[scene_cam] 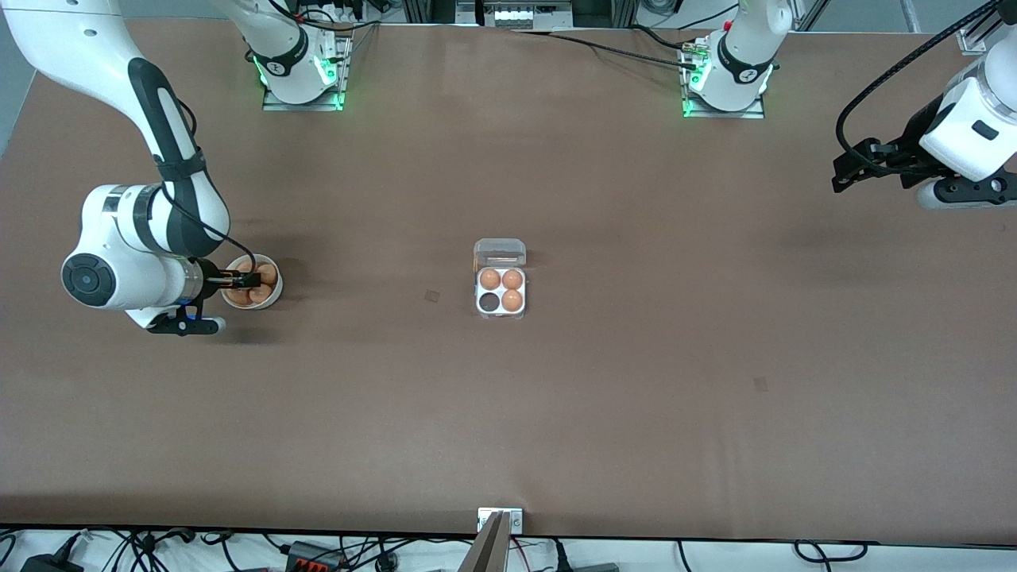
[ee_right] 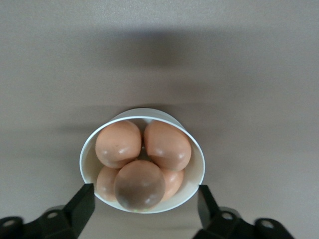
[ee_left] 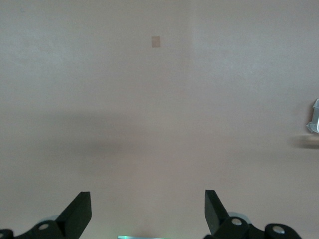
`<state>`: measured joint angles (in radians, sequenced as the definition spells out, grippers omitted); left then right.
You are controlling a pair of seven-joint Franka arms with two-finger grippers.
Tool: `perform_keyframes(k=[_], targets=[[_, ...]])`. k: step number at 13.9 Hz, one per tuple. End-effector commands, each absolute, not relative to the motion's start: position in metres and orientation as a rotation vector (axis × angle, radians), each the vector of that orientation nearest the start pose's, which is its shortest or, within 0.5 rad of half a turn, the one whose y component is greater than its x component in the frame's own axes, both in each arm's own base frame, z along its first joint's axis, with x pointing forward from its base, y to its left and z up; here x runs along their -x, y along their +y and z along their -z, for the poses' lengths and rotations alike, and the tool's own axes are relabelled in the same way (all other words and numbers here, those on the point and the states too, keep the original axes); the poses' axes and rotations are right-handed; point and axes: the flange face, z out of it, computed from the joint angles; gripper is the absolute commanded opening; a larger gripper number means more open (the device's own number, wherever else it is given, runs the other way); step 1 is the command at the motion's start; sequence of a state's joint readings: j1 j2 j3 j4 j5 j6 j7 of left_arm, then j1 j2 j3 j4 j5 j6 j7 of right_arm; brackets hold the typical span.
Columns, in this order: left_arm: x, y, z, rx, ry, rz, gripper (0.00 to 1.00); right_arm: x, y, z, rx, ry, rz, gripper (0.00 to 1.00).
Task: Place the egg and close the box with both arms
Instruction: 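Close the right gripper on one brown egg in the bowl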
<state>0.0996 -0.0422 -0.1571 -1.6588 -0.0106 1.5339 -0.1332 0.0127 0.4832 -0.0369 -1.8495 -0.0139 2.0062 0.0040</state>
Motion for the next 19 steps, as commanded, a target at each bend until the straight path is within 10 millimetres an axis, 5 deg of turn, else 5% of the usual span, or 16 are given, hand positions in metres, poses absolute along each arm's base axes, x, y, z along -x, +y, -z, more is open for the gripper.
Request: perform_keyframes(k=[1, 14, 19], targets=[[-0.538, -0.033, -0.608, 3.124, -0.103, -0.119, 1.0, -0.607, -0.016, -0.239, 3.125, 0.058, -0.5, 0.68], [-0.538, -0.036, -0.608, 3.124, -0.096, -0.117, 1.0, -0.608, -0.013, -0.242, 3.125, 0.035, -0.498, 0.25], [-0.538, -0.036, -0.609, 3.125, -0.096, -0.114, 1.0, -0.615, -0.012, -0.264, 3.132, 0.006, -0.443, 0.23]])
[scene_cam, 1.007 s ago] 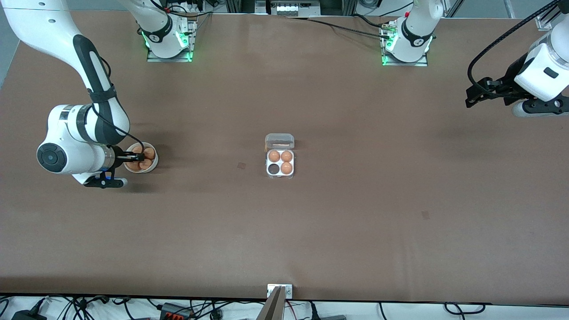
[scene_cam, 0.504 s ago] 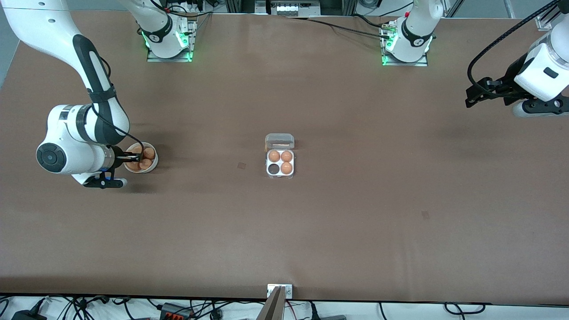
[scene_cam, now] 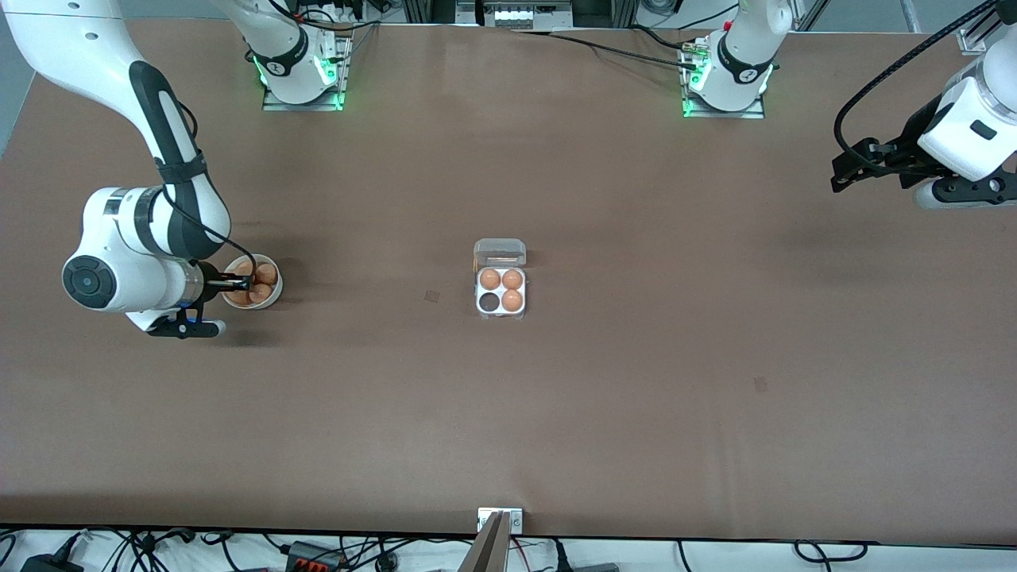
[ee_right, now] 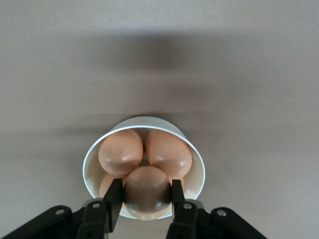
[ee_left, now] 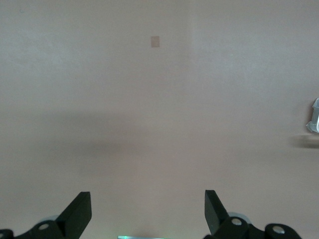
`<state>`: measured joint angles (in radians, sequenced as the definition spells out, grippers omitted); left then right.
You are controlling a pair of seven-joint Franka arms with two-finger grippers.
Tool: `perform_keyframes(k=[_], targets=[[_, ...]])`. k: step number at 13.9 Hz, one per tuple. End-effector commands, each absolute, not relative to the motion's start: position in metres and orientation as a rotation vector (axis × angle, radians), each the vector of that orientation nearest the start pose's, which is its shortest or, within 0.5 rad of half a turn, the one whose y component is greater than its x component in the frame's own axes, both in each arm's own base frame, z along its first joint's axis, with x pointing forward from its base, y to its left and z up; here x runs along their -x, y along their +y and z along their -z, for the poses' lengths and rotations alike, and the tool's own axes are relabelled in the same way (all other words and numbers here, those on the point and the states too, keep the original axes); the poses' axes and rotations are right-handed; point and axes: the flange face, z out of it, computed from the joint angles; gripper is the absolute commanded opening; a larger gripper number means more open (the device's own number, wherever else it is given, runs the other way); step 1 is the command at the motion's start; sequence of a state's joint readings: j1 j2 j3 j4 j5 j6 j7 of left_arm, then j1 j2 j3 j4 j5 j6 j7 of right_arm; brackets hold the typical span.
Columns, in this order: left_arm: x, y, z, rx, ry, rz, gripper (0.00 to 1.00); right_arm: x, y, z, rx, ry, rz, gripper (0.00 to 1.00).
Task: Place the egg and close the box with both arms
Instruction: 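Close the right gripper on one brown egg in the bowl, then carry the egg with the right gripper to the clear egg box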
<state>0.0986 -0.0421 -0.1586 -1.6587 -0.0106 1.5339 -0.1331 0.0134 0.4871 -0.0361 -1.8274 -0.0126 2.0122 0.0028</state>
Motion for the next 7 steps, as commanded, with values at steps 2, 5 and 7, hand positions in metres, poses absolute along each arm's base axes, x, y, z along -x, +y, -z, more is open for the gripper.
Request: perform_keyframes(k=[2, 5, 7], targets=[[-0.538, -0.036, -0.608, 3.124, -0.096, -0.117, 1.0, -0.625, -0.006, -0.299, 3.134, -0.006, -0.413, 0.21], [-0.539, -0.036, -0.608, 3.125, -0.096, -0.117, 1.0, -0.65, 0.033, -0.361, 3.101, -0.082, -0.362, 0.21], [-0.539, -0.036, -0.608, 3.125, -0.096, -0.117, 1.0, -0.655, 0.073, -0.376, 3.078, -0.174, -0.292, 0.21]])
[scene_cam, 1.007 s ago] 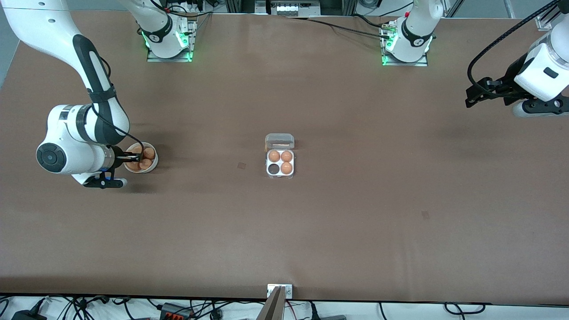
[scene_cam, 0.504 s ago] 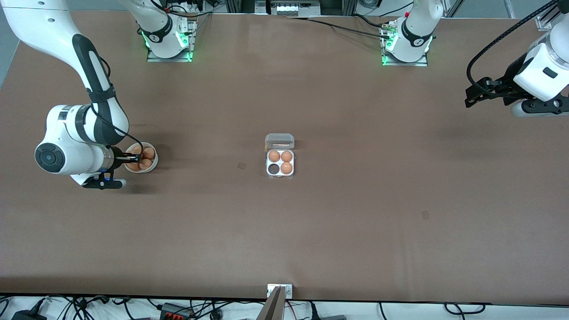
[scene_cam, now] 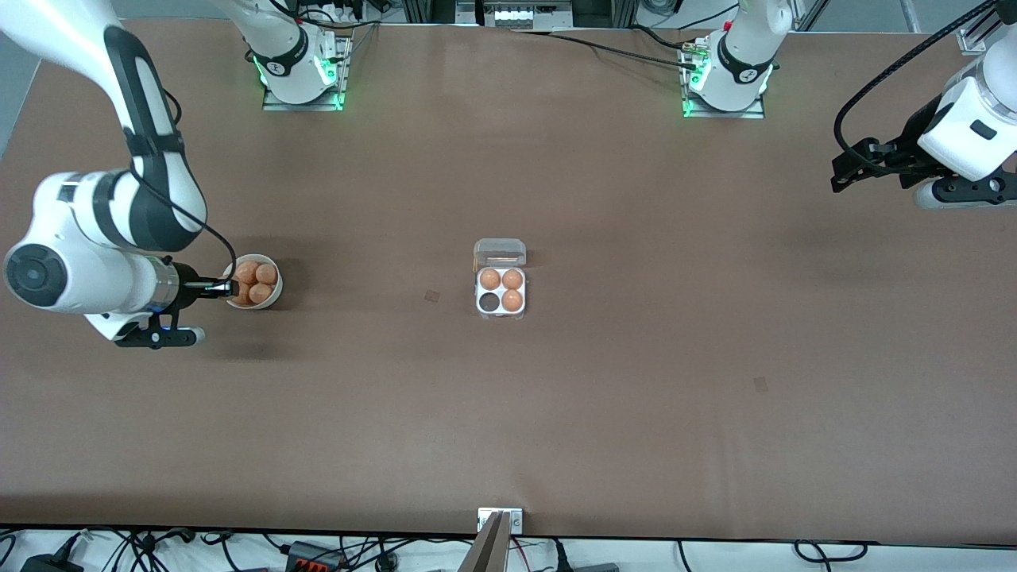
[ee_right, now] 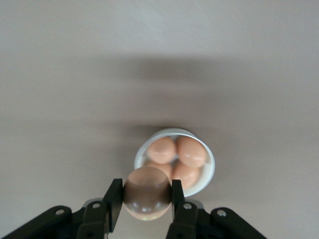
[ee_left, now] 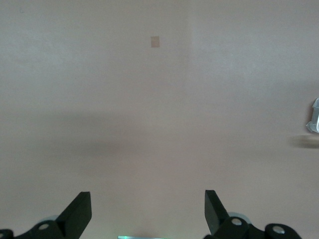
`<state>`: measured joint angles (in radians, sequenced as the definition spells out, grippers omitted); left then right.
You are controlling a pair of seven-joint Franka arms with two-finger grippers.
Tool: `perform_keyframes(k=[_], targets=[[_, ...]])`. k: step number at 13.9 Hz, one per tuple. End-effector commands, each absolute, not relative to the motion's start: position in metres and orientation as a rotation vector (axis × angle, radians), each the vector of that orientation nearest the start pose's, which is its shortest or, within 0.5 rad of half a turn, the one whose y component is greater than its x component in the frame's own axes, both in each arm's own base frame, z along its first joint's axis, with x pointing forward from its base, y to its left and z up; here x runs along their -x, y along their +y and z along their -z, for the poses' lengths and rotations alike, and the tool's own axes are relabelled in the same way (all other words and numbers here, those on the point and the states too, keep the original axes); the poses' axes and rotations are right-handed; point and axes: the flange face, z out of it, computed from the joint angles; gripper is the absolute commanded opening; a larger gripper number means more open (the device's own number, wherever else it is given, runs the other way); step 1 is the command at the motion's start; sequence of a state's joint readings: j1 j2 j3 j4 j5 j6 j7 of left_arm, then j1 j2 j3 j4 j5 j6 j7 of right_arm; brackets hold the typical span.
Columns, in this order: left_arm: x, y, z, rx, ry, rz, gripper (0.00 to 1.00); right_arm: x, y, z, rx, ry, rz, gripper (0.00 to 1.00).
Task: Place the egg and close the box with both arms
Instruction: 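Carry the egg with the right gripper to the clear egg box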
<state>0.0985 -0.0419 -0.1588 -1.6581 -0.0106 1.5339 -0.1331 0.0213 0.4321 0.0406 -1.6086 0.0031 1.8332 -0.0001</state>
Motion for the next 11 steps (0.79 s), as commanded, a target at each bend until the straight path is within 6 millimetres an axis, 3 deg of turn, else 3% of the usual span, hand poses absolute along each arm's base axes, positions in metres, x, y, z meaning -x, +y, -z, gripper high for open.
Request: perform_keyframes(k=[1, 3, 8, 11], targets=[[-0.539, -0.037, -0.608, 3.125, -0.092, -0.117, 1.0, -0.658, 0.1, -0.386, 3.06, -0.235, -0.23, 0.21], [-0.539, -0.038, -0.608, 3.123, -0.089, -0.116, 1.0, -0.663, 0.152, -0.394, 3.021, -0.336, -0.103, 0.21], [-0.54, -0.039, -0.605, 3.123, -0.087, -0.123, 1.0, -0.657, 0.26, -0.371, 2.954, -0.512, 0.11, 0.2], [-0.54, -0.043, -0.604, 3.124, -0.077, -0.128, 1.0, -0.642, 0.319, -0.355, 2.927, -0.49, 0.177, 0.2]])
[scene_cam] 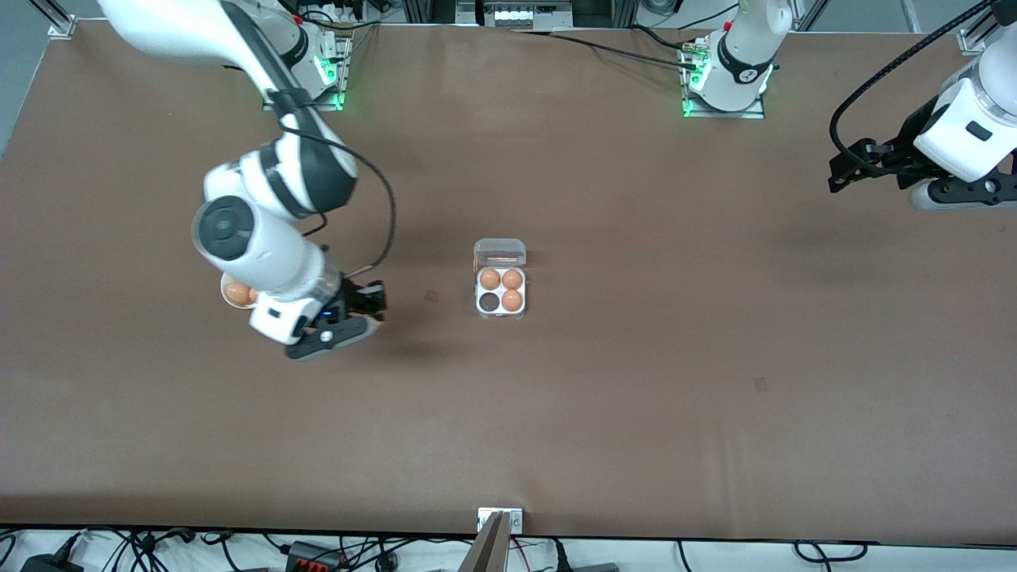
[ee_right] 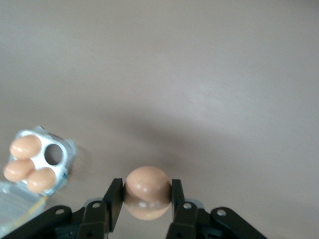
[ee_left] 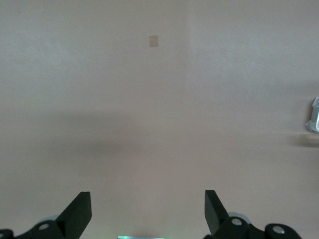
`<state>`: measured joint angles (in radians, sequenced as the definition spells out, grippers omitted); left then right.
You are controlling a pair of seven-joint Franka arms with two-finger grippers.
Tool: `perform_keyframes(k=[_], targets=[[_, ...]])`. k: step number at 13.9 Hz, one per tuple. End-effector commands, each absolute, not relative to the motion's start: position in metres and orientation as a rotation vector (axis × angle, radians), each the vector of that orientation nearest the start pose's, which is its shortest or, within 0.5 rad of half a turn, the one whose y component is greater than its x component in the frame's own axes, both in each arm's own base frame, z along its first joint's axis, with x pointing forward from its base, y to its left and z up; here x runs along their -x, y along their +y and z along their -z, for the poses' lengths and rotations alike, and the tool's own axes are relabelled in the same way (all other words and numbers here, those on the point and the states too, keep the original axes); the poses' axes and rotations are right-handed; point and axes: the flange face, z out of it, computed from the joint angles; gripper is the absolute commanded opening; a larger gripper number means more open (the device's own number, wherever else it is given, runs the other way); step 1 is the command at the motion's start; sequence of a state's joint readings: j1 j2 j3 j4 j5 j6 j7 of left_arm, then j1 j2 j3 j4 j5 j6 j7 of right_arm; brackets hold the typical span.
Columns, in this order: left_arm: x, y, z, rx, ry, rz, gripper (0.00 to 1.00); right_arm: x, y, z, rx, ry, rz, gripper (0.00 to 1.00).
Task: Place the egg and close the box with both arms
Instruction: 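Carry the egg with the right gripper to the clear egg box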
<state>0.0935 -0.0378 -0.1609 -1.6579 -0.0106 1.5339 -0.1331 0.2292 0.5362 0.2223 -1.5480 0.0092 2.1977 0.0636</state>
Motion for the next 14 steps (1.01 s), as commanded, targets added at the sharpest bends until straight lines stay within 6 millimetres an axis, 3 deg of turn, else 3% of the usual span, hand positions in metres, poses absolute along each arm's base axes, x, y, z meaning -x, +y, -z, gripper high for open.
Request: perform_keyframes(k=[1, 5, 9, 11, 14], targets=[[-0.539, -0.042, -0.605, 3.124, -0.079, -0.126, 1.0, -0.636, 0.334, -0.35, 2.927, -0.452, 0.172, 0.2], [-0.539, -0.041, -0.604, 3.124, -0.084, -0.129, 1.0, -0.609, 0.388, -0.332, 2.931, -0.361, 0.148, 0.2], [-0.539, -0.039, -0.604, 3.124, -0.084, -0.136, 1.0, -0.589, 0.43, -0.296, 2.905, -0.318, 0.17, 0.2], [-0.539, -0.037, -0.604, 3.123, -0.089, -0.138, 1.0, -0.587, 0.44, -0.283, 2.9, -0.292, 0.221, 0.2], [-0.539, -0.037, -0.604, 3.123, -0.089, -0.138, 1.0, -0.585, 0.441, -0.268, 2.929, -0.338, 0.229, 0.2]])
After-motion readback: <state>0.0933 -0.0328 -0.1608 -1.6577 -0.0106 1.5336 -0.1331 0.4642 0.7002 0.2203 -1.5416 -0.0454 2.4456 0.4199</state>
